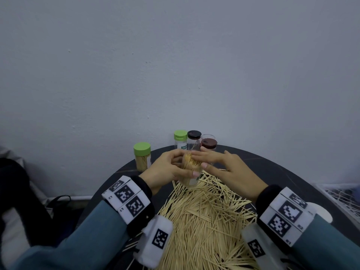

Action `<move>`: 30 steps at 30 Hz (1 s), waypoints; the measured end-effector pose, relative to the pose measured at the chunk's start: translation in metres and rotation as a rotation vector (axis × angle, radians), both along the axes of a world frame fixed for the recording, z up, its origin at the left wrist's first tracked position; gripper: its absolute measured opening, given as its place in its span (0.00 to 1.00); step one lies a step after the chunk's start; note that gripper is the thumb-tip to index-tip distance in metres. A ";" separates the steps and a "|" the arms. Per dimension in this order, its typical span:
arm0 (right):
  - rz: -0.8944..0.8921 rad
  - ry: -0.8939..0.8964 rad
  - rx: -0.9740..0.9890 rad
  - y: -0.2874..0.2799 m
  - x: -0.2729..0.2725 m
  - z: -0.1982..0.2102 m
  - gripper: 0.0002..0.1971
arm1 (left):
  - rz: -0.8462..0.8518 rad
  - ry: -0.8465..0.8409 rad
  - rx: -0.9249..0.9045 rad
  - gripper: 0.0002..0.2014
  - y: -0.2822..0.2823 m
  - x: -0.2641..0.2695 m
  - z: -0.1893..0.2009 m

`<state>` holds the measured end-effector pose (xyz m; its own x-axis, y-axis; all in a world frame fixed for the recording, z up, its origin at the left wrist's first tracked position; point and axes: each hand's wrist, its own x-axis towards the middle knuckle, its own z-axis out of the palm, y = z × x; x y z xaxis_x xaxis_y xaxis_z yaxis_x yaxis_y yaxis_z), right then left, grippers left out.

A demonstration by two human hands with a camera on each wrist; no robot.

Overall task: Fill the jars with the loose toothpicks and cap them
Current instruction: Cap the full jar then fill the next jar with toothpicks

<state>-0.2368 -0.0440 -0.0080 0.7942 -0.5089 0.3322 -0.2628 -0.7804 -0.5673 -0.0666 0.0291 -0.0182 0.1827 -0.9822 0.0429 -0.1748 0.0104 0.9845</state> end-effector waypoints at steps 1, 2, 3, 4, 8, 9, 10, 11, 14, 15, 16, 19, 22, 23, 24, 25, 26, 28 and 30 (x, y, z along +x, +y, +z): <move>0.007 -0.016 0.004 0.000 0.000 0.000 0.16 | 0.000 0.001 -0.003 0.28 -0.001 0.001 0.000; 0.010 -0.060 0.012 0.000 0.000 0.001 0.15 | -0.002 0.001 -0.009 0.28 -0.001 0.001 0.000; 0.004 -0.118 0.020 0.001 0.000 0.003 0.14 | -0.003 -0.006 -0.016 0.28 -0.002 0.002 -0.001; -0.017 -0.171 0.020 0.000 -0.001 0.005 0.13 | -0.006 -0.024 -0.021 0.28 -0.002 0.002 0.000; -0.163 -0.153 0.024 -0.010 -0.005 0.005 0.09 | -0.046 -0.099 -0.030 0.27 -0.001 0.003 0.000; -0.187 -0.067 0.046 -0.013 -0.006 0.005 0.08 | -0.049 -0.099 -0.036 0.27 0.000 0.004 0.000; -0.194 0.070 0.069 -0.015 -0.008 0.004 0.06 | -0.050 -0.096 -0.043 0.28 0.000 0.003 0.000; -0.188 0.243 0.078 -0.016 -0.010 0.004 0.07 | -0.053 -0.094 -0.050 0.28 0.001 0.003 0.001; -0.150 0.677 0.071 -0.013 -0.013 0.000 0.17 | -0.067 -0.097 -0.055 0.27 0.002 0.002 0.003; -0.149 0.739 0.079 -0.011 -0.013 -0.001 0.21 | -0.068 -0.098 -0.058 0.27 0.002 0.002 0.003; -0.152 0.777 0.094 -0.009 -0.012 -0.002 0.23 | -0.066 -0.099 -0.060 0.27 0.002 0.002 0.003; -0.141 0.830 0.132 -0.005 -0.009 -0.007 0.25 | -0.057 -0.055 -0.045 0.27 0.001 0.001 0.004; -0.136 0.843 0.134 -0.004 -0.007 -0.010 0.22 | -0.072 0.048 0.000 0.26 0.001 0.000 0.004; -0.137 0.846 0.130 -0.003 -0.006 -0.012 0.21 | -0.070 0.045 0.005 0.26 0.001 -0.001 0.004; -0.135 0.849 0.127 -0.003 -0.006 -0.014 0.21 | -0.067 0.023 0.004 0.26 0.001 -0.001 0.004; -0.132 0.851 0.122 -0.003 -0.005 -0.016 0.20 | -0.064 -0.012 -0.001 0.27 0.001 -0.001 0.003; -0.132 0.849 0.116 -0.004 -0.005 -0.018 0.20 | -0.062 -0.054 -0.007 0.27 0.001 -0.001 0.003; -0.137 0.829 0.095 -0.004 -0.004 -0.021 0.17 | -0.061 -0.118 -0.017 0.28 0.000 0.000 0.002; -0.131 0.790 0.078 -0.005 -0.004 -0.022 0.13 | -0.062 -0.153 -0.020 0.28 0.000 0.000 0.001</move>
